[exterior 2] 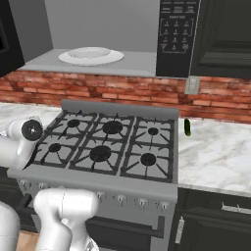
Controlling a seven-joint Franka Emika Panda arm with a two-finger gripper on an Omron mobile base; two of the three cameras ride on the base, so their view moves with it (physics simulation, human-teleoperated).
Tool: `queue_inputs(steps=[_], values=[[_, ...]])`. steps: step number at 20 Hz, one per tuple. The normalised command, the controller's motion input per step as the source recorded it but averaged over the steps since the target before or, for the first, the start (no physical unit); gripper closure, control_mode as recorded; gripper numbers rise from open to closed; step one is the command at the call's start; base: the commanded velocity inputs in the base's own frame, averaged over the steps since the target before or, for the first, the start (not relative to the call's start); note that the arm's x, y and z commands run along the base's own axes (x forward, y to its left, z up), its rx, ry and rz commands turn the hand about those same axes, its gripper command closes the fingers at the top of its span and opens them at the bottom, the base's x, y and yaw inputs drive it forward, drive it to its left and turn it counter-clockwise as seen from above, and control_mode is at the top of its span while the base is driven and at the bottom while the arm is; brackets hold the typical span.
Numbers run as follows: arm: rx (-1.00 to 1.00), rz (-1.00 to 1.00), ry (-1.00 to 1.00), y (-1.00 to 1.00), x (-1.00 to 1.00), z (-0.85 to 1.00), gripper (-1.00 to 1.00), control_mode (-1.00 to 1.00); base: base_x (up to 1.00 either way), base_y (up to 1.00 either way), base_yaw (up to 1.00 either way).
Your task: Pick the egg from the counter and place it in the microwave.
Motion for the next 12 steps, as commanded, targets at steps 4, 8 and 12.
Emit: queue_inputs(steps=[4, 8, 12], values=[[0.00, 0.10, 0.02, 0.78, 0.22, -0.14, -1.00, -1.00, 0.00, 0.00, 0.00], [0.00, 0.16, 0.12, 0.42, 0.25, -0.41, -1.00, -1.00, 0.00, 0.00, 0.00], [-0.01, 0.14, 0.13, 0.60, 0.49, -0.37, -1.00, -1.00, 0.00, 0.00, 0.00]])
